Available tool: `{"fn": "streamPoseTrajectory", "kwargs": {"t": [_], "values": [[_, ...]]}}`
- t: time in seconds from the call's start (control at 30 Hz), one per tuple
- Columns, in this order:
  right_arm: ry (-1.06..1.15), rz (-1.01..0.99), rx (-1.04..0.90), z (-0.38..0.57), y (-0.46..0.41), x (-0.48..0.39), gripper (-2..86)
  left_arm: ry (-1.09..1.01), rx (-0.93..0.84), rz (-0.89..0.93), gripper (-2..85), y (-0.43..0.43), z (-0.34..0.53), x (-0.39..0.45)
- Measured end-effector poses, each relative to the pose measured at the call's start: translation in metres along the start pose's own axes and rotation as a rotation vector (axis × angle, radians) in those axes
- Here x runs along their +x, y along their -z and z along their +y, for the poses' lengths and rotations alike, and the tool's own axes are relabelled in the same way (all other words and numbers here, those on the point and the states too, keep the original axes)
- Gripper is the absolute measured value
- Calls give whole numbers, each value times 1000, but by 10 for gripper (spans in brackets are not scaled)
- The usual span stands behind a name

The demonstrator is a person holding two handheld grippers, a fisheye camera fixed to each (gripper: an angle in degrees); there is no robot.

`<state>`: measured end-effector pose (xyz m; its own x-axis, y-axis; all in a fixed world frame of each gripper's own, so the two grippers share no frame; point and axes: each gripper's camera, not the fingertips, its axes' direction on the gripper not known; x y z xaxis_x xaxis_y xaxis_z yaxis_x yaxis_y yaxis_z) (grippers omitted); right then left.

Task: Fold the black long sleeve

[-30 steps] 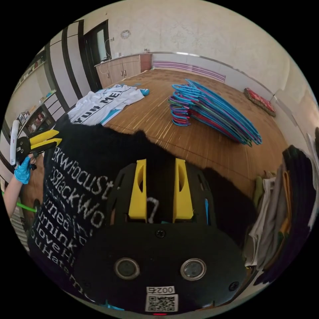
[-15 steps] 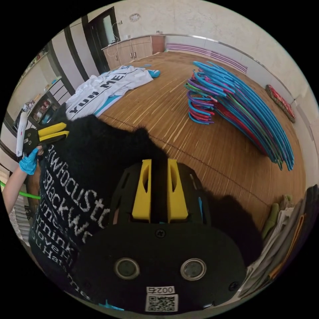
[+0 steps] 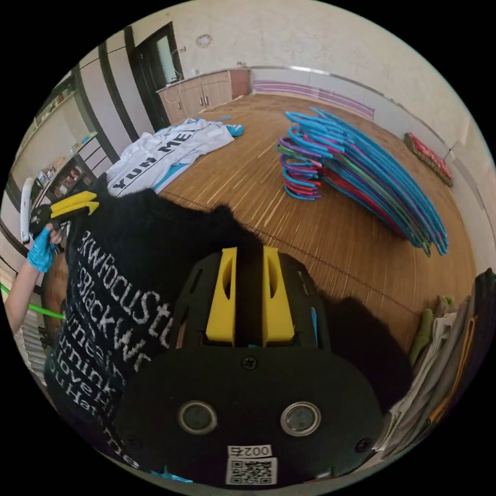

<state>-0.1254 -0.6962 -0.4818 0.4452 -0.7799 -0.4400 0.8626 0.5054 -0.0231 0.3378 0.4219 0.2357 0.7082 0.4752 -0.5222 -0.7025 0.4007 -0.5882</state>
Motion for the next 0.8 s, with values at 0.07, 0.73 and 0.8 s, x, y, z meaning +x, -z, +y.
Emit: {"fn": "streamPoseTrajectory", "kwargs": {"t": [0.07, 0.73, 0.8], "values": [[40, 19, 51, 3, 5, -14, 79, 23, 59, -35, 58, 21, 6, -23], [267, 16, -38, -35, -74, -156, 95, 566, -124, -117, 66, -2, 55, -288], [272, 18, -40, -38, -80, -163, 92, 572, -146, -76, 45, -10, 56, -295]]}}
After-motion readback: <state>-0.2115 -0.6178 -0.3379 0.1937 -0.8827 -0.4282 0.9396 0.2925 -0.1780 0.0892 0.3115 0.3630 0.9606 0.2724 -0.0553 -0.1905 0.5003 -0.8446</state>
